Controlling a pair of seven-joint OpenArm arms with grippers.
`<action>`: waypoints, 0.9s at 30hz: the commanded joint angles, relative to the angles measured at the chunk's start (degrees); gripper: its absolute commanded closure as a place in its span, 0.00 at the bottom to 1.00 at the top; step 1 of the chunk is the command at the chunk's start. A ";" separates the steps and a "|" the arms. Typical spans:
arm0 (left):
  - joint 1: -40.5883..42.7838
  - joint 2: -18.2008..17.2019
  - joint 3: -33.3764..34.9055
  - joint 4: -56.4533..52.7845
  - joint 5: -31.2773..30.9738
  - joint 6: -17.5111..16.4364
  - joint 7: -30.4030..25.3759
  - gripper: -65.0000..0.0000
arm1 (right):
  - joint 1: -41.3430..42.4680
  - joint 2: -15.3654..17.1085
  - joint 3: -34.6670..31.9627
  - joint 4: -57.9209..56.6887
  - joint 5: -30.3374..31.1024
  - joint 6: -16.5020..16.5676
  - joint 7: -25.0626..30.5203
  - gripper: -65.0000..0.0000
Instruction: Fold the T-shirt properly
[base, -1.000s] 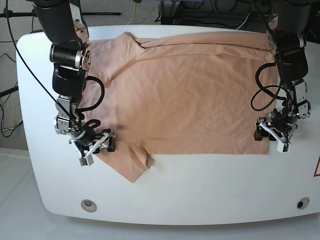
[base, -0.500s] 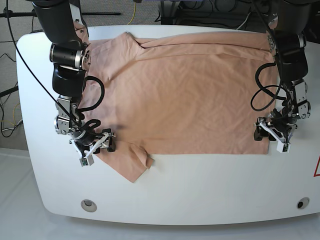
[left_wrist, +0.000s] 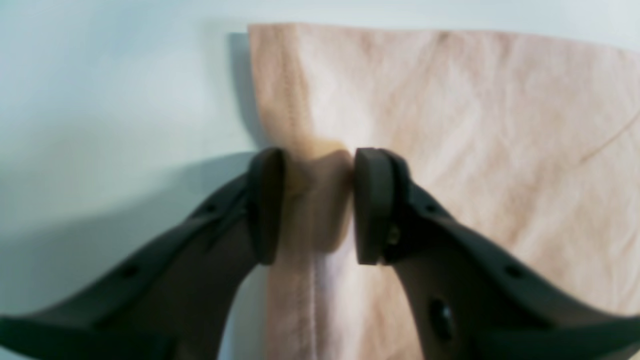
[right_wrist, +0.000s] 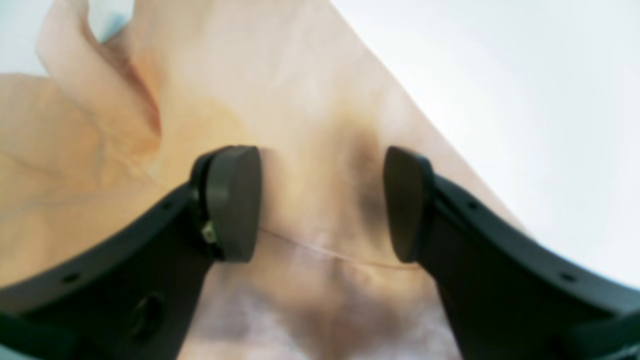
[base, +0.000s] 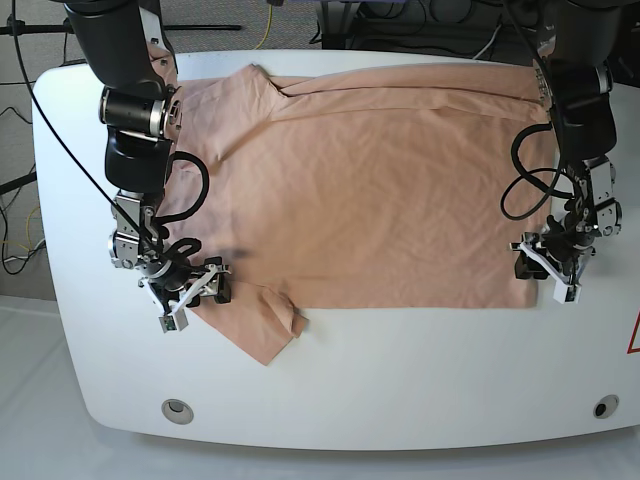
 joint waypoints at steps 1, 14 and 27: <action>-0.99 -0.91 0.03 1.32 -0.37 -0.37 0.00 0.67 | 1.67 0.70 -0.04 0.74 0.39 0.39 0.17 0.42; -1.12 -0.95 0.48 1.14 -0.42 -0.35 -1.06 0.50 | 1.89 0.44 0.12 0.67 0.27 1.08 0.57 0.42; -1.18 -0.85 0.31 1.87 -0.51 -0.59 -0.89 0.71 | 1.94 0.53 0.31 0.80 -0.25 1.08 1.35 0.43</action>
